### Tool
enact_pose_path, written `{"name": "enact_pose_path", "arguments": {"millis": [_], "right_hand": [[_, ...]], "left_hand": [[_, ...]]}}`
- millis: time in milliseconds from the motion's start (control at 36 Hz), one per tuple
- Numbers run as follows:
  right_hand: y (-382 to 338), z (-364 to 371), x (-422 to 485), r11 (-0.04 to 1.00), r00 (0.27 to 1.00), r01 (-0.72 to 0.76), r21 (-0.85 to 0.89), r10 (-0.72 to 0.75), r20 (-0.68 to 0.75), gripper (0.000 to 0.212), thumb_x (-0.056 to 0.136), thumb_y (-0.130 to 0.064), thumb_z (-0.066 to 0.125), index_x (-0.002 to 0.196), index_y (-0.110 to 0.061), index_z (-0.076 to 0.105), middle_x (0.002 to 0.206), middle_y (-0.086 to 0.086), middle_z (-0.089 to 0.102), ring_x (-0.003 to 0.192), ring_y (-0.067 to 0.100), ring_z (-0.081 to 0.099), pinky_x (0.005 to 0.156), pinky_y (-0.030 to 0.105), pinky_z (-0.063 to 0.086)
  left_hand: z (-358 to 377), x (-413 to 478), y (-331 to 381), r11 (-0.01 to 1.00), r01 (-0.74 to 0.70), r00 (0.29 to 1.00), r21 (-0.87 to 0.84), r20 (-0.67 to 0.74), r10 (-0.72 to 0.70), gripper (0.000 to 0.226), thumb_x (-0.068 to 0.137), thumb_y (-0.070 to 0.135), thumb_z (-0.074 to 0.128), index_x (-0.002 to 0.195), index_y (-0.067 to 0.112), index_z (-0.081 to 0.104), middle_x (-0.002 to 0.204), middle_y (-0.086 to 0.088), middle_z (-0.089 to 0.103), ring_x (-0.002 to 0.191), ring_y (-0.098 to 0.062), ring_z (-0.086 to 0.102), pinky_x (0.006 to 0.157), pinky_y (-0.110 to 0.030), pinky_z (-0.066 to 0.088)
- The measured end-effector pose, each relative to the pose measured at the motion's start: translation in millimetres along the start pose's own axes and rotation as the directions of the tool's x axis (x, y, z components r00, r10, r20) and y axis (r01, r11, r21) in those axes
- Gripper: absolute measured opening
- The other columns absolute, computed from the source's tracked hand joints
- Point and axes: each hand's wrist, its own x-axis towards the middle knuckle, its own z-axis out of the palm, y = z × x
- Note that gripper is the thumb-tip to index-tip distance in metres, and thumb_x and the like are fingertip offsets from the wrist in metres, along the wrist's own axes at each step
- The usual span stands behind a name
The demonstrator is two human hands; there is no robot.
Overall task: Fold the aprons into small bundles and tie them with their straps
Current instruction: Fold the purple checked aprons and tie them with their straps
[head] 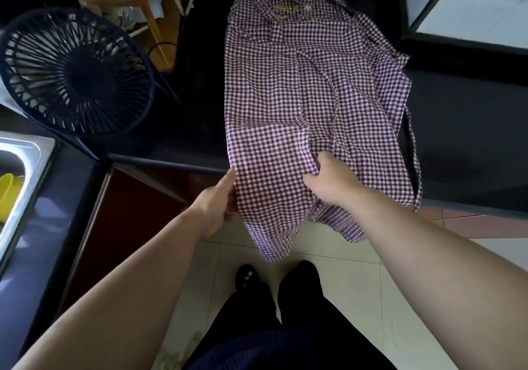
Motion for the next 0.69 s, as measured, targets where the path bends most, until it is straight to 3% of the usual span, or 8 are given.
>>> {"name": "enact_pose_path", "arguments": {"millis": [83, 194, 278, 333, 444, 500, 583, 694], "right_hand": [[4, 2, -1, 0.996, 0.998, 0.065, -0.064, -0.065, 0.002, 0.021, 0.089, -0.019, 0.056, 0.102, -0.010, 0.042, 0.084, 0.001, 0.054, 0.070, 0.016, 0.054, 0.055, 0.027, 0.041], [7, 6, -2, 0.981, 0.993, 0.116, -0.155, -0.119, -0.013, 0.036, 0.087, -0.012, 0.059, 0.117, -0.004, 0.042, 0.078, -0.001, 0.050, 0.068, 0.015, 0.053, 0.058, 0.027, 0.042], [7, 7, 0, 0.985, 0.995, 0.086, -0.148, -0.092, -0.036, 0.050, 0.085, -0.006, 0.059, 0.128, -0.004, 0.033, 0.078, 0.002, 0.052, 0.064, 0.014, 0.054, 0.052, 0.027, 0.041], [9, 8, 1, 0.984, 0.996, 0.071, -0.164, -0.079, -0.043, 0.053, 0.085, -0.003, 0.058, 0.130, -0.006, 0.030, 0.079, 0.002, 0.051, 0.064, 0.014, 0.053, 0.051, 0.026, 0.040], [13, 5, 2, 0.997, 0.997, 0.071, -0.040, -0.071, -0.011, 0.049, 0.081, -0.009, 0.064, 0.122, -0.008, 0.038, 0.084, -0.001, 0.052, 0.070, 0.014, 0.054, 0.052, 0.023, 0.038], [14, -3, 2, 0.995, 0.997, 0.076, 0.062, -0.075, -0.031, 0.045, 0.081, -0.018, 0.067, 0.119, -0.013, 0.045, 0.093, -0.003, 0.055, 0.079, 0.014, 0.055, 0.060, 0.023, 0.038], [17, -20, 4, 0.985, 0.985, 0.074, 0.155, -0.047, -0.167, 0.033, 0.087, -0.030, 0.062, 0.115, -0.017, 0.052, 0.100, -0.006, 0.054, 0.081, 0.010, 0.053, 0.065, 0.023, 0.039], [32, -52, 16, 0.984, 0.937, 0.003, 0.180, 0.061, -0.344, 0.028, 0.094, -0.028, 0.052, 0.118, -0.012, 0.054, 0.101, -0.002, 0.057, 0.083, 0.015, 0.054, 0.068, 0.025, 0.036]], "left_hand": [[1, 0, -2, 1.000, -0.010, 0.999, 0.013, -0.051, 0.010, 0.040, 0.100, 0.047, 0.041, 0.087, 0.020, 0.067, 0.064, 0.013, 0.064, 0.059, -0.006, 0.055, 0.064, -0.028, 0.039], [3, 0, -6, 0.977, -0.098, 0.988, 0.190, -0.099, 0.119, 0.023, 0.098, 0.033, 0.053, 0.096, 0.016, 0.069, 0.088, 0.008, 0.070, 0.081, -0.012, 0.061, 0.071, -0.030, 0.045], [2, -2, -4, 0.938, -0.118, 0.953, 0.326, -0.228, 0.199, 0.022, 0.093, 0.032, 0.061, 0.076, 0.017, 0.061, 0.069, 0.008, 0.059, 0.060, -0.006, 0.052, 0.056, -0.022, 0.042], [-1, 0, -4, 0.892, -0.095, 0.927, 0.442, -0.287, 0.241, 0.019, 0.090, 0.033, 0.065, 0.079, 0.018, 0.058, 0.070, 0.007, 0.057, 0.057, -0.008, 0.049, 0.050, -0.024, 0.038], [3, -2, 2, 0.735, 0.008, 0.882, 0.678, -0.352, 0.315, 0.035, 0.085, 0.036, 0.069, 0.107, 0.016, 0.051, 0.110, -0.001, 0.058, 0.095, -0.019, 0.056, 0.072, -0.032, 0.045], [12, -6, 10, 0.672, -0.012, 0.800, 0.740, -0.396, 0.450, 0.042, 0.088, 0.035, 0.065, 0.117, 0.014, 0.045, 0.122, -0.005, 0.048, 0.115, -0.023, 0.047, 0.080, -0.033, 0.041], [28, -8, 28, 0.542, -0.110, 0.699, 0.833, -0.323, 0.638, 0.035, 0.093, 0.031, 0.056, 0.122, 0.015, 0.047, 0.127, -0.006, 0.045, 0.121, -0.023, 0.041, 0.083, -0.033, 0.037], [46, 5, 60, 0.311, -0.151, 0.818, 0.938, -0.058, 0.572, 0.049, 0.095, 0.036, 0.050, 0.141, 0.024, 0.039, 0.150, -0.002, 0.029, 0.136, -0.026, 0.027, 0.110, -0.044, 0.026]]}}
